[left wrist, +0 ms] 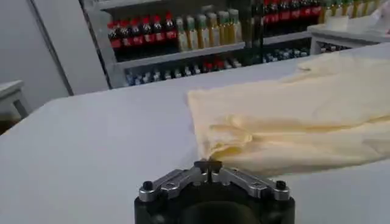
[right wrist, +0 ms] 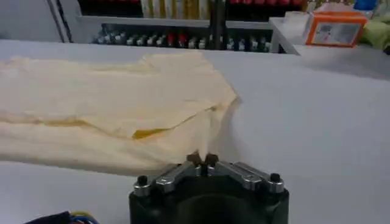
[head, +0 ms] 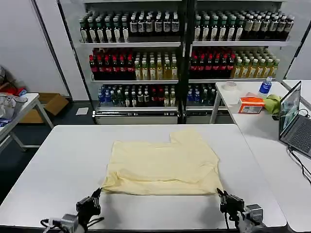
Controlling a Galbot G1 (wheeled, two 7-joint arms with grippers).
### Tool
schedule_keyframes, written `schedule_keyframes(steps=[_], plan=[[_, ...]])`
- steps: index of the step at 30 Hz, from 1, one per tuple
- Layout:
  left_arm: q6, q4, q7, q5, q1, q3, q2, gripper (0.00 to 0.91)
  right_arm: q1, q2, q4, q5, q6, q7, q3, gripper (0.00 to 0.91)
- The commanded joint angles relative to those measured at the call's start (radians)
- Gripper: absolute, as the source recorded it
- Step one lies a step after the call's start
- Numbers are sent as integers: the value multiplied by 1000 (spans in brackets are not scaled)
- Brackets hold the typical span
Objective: Fold and organize the clothes.
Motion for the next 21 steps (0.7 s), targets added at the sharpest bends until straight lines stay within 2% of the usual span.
schedule_keyframes(steps=[1, 8, 18, 19, 20, 21], plan=[[-22, -75, -4, 41, 213, -33, -13, 20, -103, -4, 59, -44, -4, 0, 31, 0], [-27, -98, -8, 38, 257, -68, -10, 20, -107, -9, 46, -65, -18, 4, 41, 0], [-14, -125, -7, 33, 218, -68, -16, 10, -102, -38, 19, -69, -57, 3, 93, 0], [-14, -124, -7, 33, 211, -65, -16, 30, -99, -38, 14, -74, -58, 4, 95, 393], [-13, -123, -6, 32, 206, -64, -17, 181, -95, -38, 12, -75, -59, 5, 95, 907], [-13, -123, -5, 31, 201, -62, -16, 363, -85, -35, 9, -77, -67, 14, 95, 907]])
